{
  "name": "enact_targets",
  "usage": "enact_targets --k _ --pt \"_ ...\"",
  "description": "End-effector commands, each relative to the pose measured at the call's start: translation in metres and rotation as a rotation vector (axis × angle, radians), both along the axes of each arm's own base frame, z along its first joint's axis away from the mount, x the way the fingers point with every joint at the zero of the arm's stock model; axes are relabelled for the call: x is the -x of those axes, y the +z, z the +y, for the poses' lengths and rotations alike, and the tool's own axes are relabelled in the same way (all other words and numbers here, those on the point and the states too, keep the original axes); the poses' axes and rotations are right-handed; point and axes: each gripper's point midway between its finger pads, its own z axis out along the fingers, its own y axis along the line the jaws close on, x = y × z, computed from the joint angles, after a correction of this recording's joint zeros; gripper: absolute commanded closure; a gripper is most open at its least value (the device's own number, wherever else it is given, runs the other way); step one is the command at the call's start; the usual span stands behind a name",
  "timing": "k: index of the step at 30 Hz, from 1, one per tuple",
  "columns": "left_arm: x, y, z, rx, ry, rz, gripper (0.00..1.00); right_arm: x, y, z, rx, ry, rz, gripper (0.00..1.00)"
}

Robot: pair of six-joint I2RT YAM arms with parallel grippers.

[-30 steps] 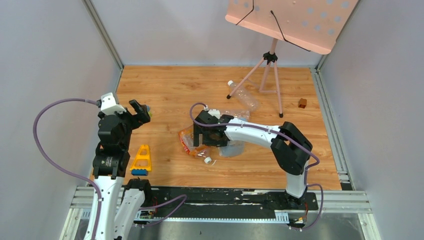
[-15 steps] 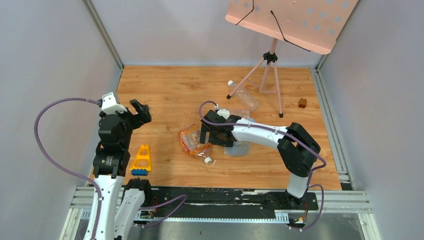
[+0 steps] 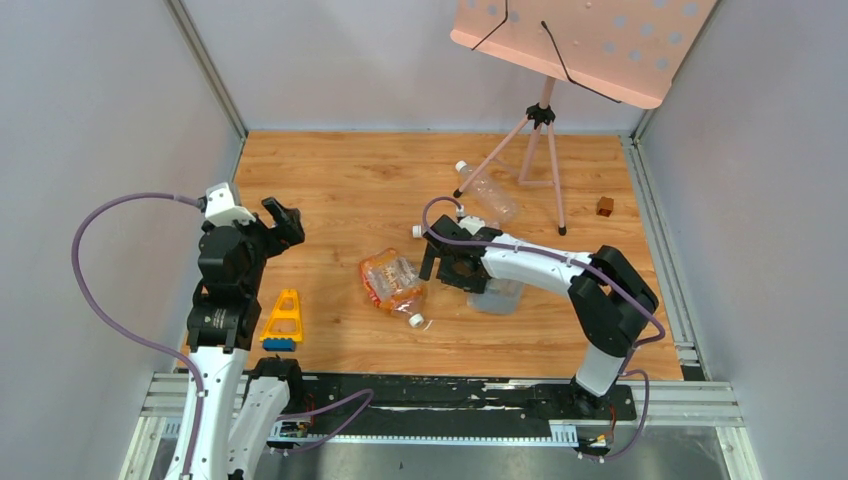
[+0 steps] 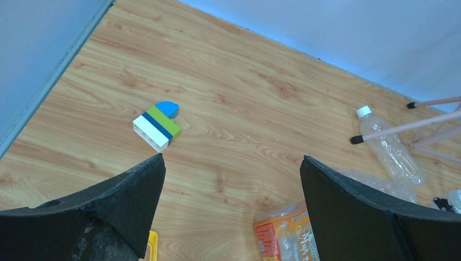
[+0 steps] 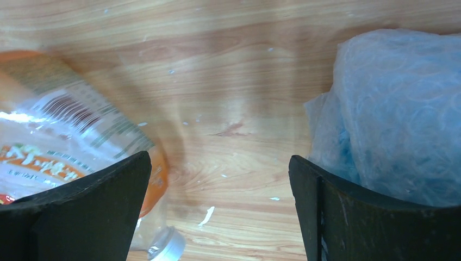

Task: Unscrew the bottle caps
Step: Move the plastic bottle to the corner of the board.

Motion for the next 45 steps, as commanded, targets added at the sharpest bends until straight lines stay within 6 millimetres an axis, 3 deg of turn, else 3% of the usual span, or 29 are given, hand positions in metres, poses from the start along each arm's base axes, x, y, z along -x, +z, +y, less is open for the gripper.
enact_targets --k 1,10,24,32,45 --pt "-0.004 0.012 0.000 0.006 0.000 -0.045 0.00 -0.006 0.004 -0.028 0.026 -0.073 -0.018 0.00" --pt "-0.009 0.005 -0.005 0.017 -0.021 -0.023 0.00 -0.004 0.006 -0.049 0.038 -0.045 -0.029 0.00" --pt "-0.010 0.004 -0.006 0.018 -0.031 -0.016 0.00 -0.008 -0.010 -0.132 0.151 -0.154 -0.020 0.00" --pt "-0.011 0.004 -0.007 0.018 -0.036 -0.016 0.00 -0.003 -0.010 -0.198 0.184 -0.256 -0.021 0.00" --pt "-0.016 0.003 -0.011 0.011 -0.063 -0.007 0.00 0.008 -0.017 -0.282 0.200 -0.492 0.019 0.00"
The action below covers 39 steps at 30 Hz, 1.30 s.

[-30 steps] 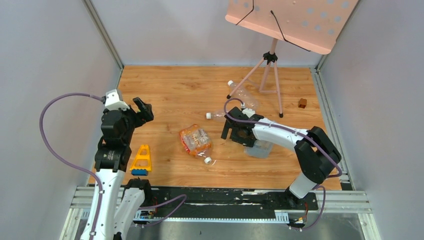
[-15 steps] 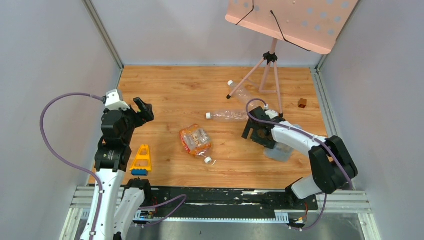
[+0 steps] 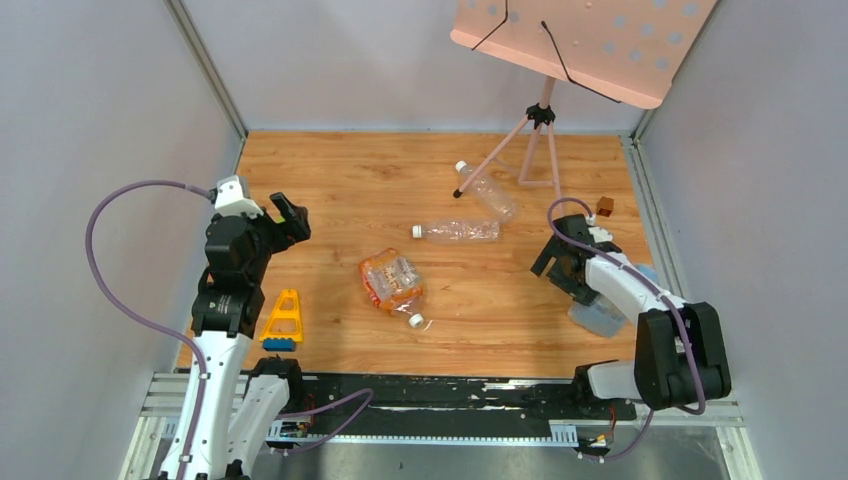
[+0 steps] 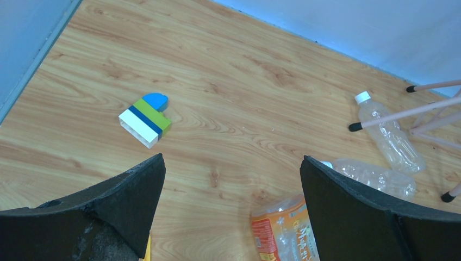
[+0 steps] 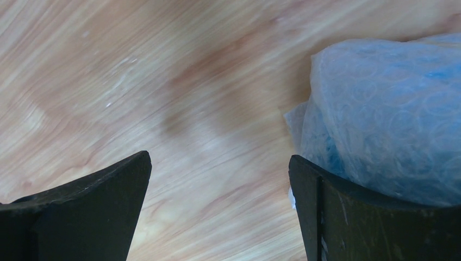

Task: Unscrew the bottle caps
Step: Move the plastic bottle to the corner of the board, then pick up the plastic bottle at the center of the board.

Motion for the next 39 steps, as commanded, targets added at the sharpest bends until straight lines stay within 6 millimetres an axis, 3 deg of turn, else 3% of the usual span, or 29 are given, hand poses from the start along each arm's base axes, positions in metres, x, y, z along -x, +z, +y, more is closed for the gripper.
enact_targets --k 1,6,14,18,20,26,27,28,33,37,38,39 --pt "-0.003 0.015 -0.002 0.000 -0.016 -0.047 0.00 0.011 -0.001 -0.034 0.019 -0.107 0.008 0.00" --pt "-0.005 0.012 -0.006 0.004 -0.036 -0.038 0.00 0.008 0.010 -0.046 -0.009 -0.188 -0.037 0.00" --pt "-0.005 0.009 -0.010 0.012 -0.057 -0.030 0.00 -0.015 0.043 -0.008 -0.183 -0.041 -0.155 0.00" --pt "-0.004 0.007 -0.009 0.019 -0.047 -0.025 0.00 -0.020 0.067 0.031 -0.321 0.134 -0.270 0.03" --pt "-0.001 0.003 -0.010 0.026 -0.047 -0.005 0.00 -0.019 0.082 0.060 -0.413 0.273 -0.333 0.06" --pt "0.012 -0.012 -0.015 0.050 -0.074 0.042 0.00 -0.014 0.107 0.130 -0.474 0.502 -0.372 0.07" --pt "0.014 -0.023 -0.017 0.072 -0.070 0.044 0.00 -0.011 0.107 0.143 -0.480 0.527 -0.363 0.07" --pt "0.013 -0.020 -0.025 0.125 -0.099 0.017 0.00 -0.007 0.107 0.157 -0.501 0.533 -0.349 0.07" --pt "0.023 -0.048 -0.064 0.281 -0.271 0.029 0.00 0.020 0.116 0.223 -0.630 0.601 -0.327 0.09" --pt "0.042 -0.079 -0.083 0.330 -0.380 0.058 0.00 0.033 0.115 0.247 -0.680 0.534 -0.347 0.09" --pt "0.046 -0.097 -0.085 0.343 -0.384 0.083 0.00 0.035 0.116 0.253 -0.705 0.526 -0.356 0.09" --pt "0.053 -0.095 -0.089 0.360 -0.408 0.058 0.00 0.035 0.117 0.256 -0.723 0.514 -0.357 0.09"
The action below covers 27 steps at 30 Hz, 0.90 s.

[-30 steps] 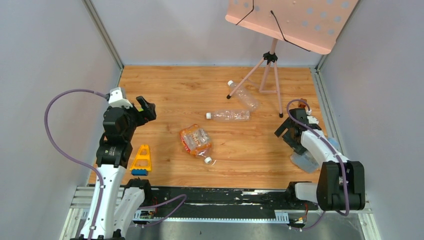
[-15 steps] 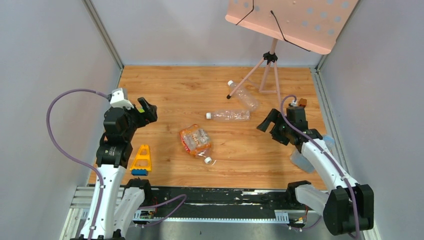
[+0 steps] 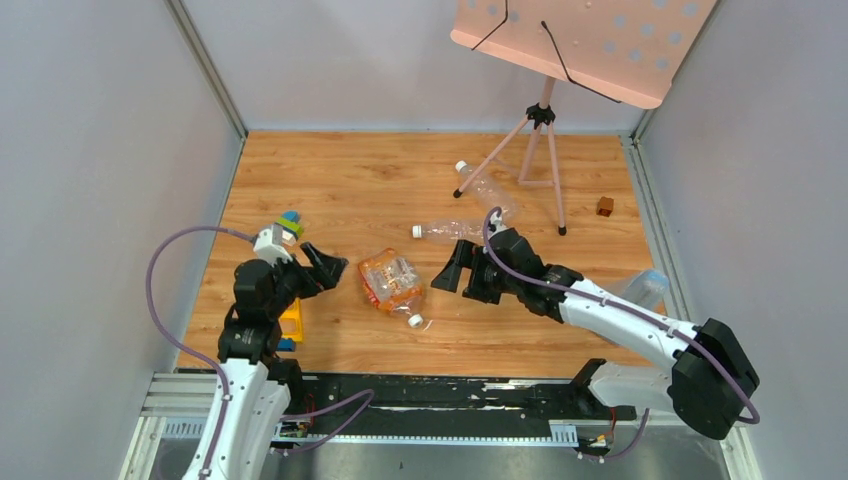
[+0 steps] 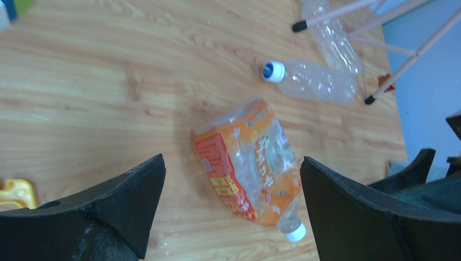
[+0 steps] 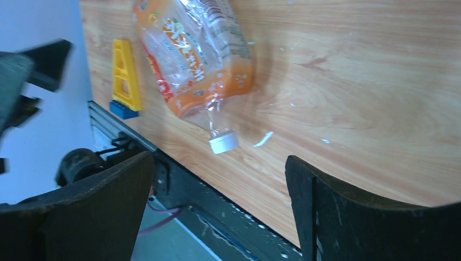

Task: Unscrew the bottle caps
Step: Pick up the plastic bottle at the center of the board.

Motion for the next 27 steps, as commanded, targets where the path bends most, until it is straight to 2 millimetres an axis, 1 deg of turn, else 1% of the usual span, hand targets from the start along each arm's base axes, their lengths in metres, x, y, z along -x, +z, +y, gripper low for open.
enact_targets --k 1,2,3,4,5,7,8,9,10,11,12,13,14,16,19,22,25,27 --pt "0.021 -0.013 -0.026 0.120 -0.125 -0.047 0.00 -0.017 0.023 0.022 -0.154 -0.134 -0.018 0.08" --pt "0.027 -0.011 -0.029 0.142 -0.137 -0.076 0.00 -0.020 0.022 0.023 -0.164 -0.158 -0.009 0.08" --pt "0.031 -0.024 -0.030 0.151 -0.138 -0.060 0.00 -0.023 0.021 0.023 -0.170 -0.187 0.005 0.08" --pt "0.035 -0.022 -0.030 0.158 -0.140 -0.083 0.00 -0.023 0.020 0.024 -0.175 -0.201 0.019 0.08" --pt "0.038 -0.029 -0.030 0.157 -0.141 -0.079 0.00 -0.024 0.018 0.025 -0.176 -0.214 0.028 0.08" --pt "0.041 -0.032 -0.028 0.126 -0.143 -0.096 0.00 -0.024 0.009 0.028 -0.184 -0.234 0.048 0.11" --pt "0.041 -0.036 -0.027 0.117 -0.138 -0.086 0.00 -0.021 0.002 0.032 -0.192 -0.224 0.071 0.13" --pt "0.040 -0.039 -0.026 0.103 -0.140 -0.077 0.00 -0.017 -0.003 0.038 -0.208 -0.199 0.085 0.14" --pt "0.039 -0.035 -0.026 0.097 -0.143 -0.089 0.00 -0.013 -0.007 0.044 -0.226 -0.173 0.093 0.14" --pt "0.037 -0.039 -0.026 0.089 -0.147 -0.066 0.00 -0.008 -0.014 0.050 -0.232 -0.150 0.109 0.15" --pt "0.035 -0.036 -0.028 0.089 -0.160 -0.076 0.00 -0.007 -0.016 0.056 -0.241 -0.129 0.112 0.15" --pt "0.033 -0.043 -0.029 0.091 -0.167 -0.039 0.00 -0.007 -0.018 0.061 -0.244 -0.112 0.113 0.16" --pt "0.031 -0.041 -0.032 0.097 -0.189 -0.050 0.00 -0.008 -0.019 0.066 -0.244 -0.102 0.110 0.16" --pt "0.029 -0.048 -0.037 0.107 -0.216 -0.019 0.00 -0.011 -0.029 0.072 -0.224 -0.093 0.123 0.17" --pt "0.027 -0.050 -0.040 0.100 -0.249 -0.008 0.00 -0.013 -0.044 0.081 -0.210 -0.066 0.139 0.20" --pt "0.023 -0.046 -0.036 0.086 -0.226 -0.028 0.00 -0.015 -0.047 0.093 -0.241 -0.020 0.138 0.25" --pt "0.016 -0.042 -0.030 0.071 -0.182 -0.040 0.00 -0.011 -0.049 0.105 -0.268 0.045 0.147 0.29" --pt "0.014 -0.041 -0.030 0.072 -0.179 -0.042 0.00 -0.009 -0.053 0.108 -0.271 0.065 0.156 0.30"
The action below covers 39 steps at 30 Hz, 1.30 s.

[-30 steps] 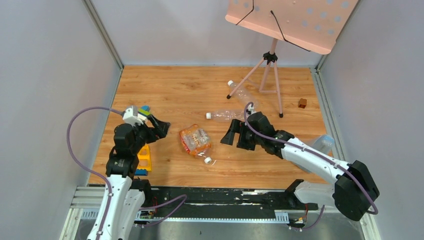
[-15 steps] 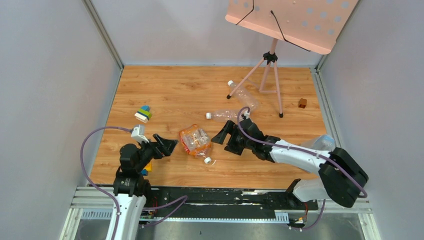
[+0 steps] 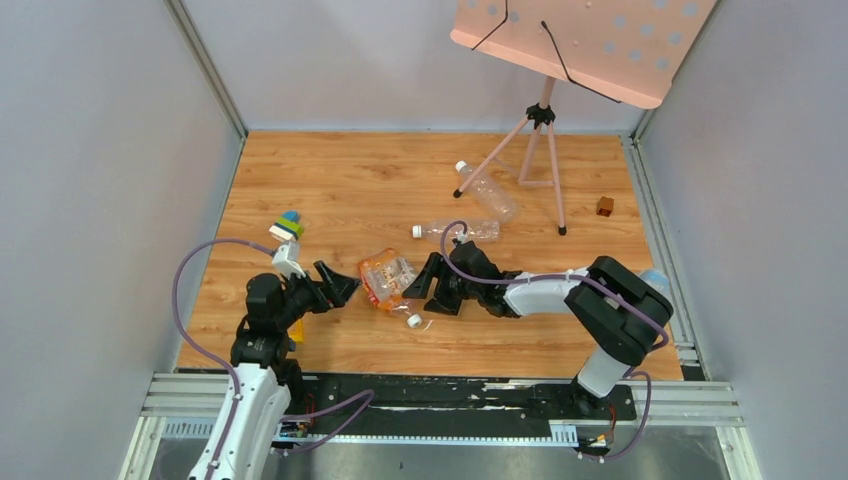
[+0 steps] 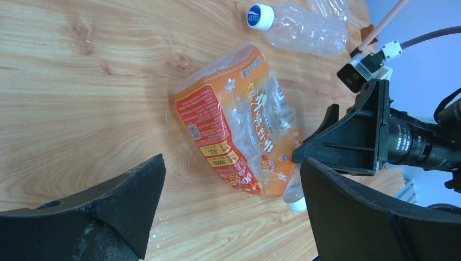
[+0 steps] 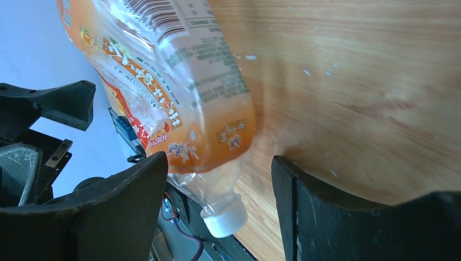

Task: Unscrew the bottle caps
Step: Pick up the plastic bottle at the center of the board.

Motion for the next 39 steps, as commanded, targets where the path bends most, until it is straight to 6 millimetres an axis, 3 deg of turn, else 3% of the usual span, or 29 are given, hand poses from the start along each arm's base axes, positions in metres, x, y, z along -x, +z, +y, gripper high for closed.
enact_targets --k 1,4,10,11,12,14,17,23,28,32,34,37,39 --pt "-0.016 0.024 0.004 -0.023 0.014 -0.096 0.00 -0.006 0.022 0.028 -0.120 0.078 -0.060 0.30" --pt "-0.016 0.016 0.004 -0.024 0.016 -0.062 0.00 -0.005 0.017 0.029 -0.123 0.091 -0.059 0.32" --pt "-0.012 0.020 0.004 -0.020 0.020 -0.077 0.01 -0.002 0.021 0.032 -0.130 0.189 -0.135 0.50" --pt "-0.012 0.020 0.005 -0.023 0.029 -0.077 0.01 -0.003 0.023 0.033 -0.127 0.207 -0.148 0.54" --pt "-0.012 0.025 0.006 -0.023 0.034 -0.096 0.01 -0.002 0.026 0.033 -0.126 0.232 -0.169 0.64" --pt "-0.011 0.030 0.008 -0.023 0.045 -0.109 0.00 -0.002 0.028 0.031 -0.102 0.265 -0.208 0.73" --pt "-0.009 0.035 0.007 -0.015 0.045 -0.125 0.00 -0.005 0.030 0.024 -0.039 0.298 -0.270 0.74" --pt "-0.003 0.043 0.001 0.012 0.009 -0.151 0.00 -0.017 0.040 -0.002 0.184 0.431 -0.502 0.89" --pt "0.004 0.064 -0.017 0.109 -0.086 -0.247 0.00 -0.020 0.052 -0.022 0.317 0.557 -0.646 0.89" --pt "0.011 0.080 -0.026 0.119 -0.156 -0.323 0.00 -0.012 0.071 -0.020 0.300 0.701 -0.794 0.87" --pt "0.014 0.086 -0.029 0.115 -0.190 -0.345 0.00 -0.008 0.085 -0.018 0.279 0.773 -0.898 0.91" --pt "0.016 0.089 -0.034 0.110 -0.241 -0.345 0.00 0.004 0.104 -0.018 0.242 0.888 -1.063 0.91" --pt "0.018 0.092 -0.040 0.120 -0.290 -0.355 0.00 0.023 0.113 -0.020 0.186 1.027 -1.192 0.92"
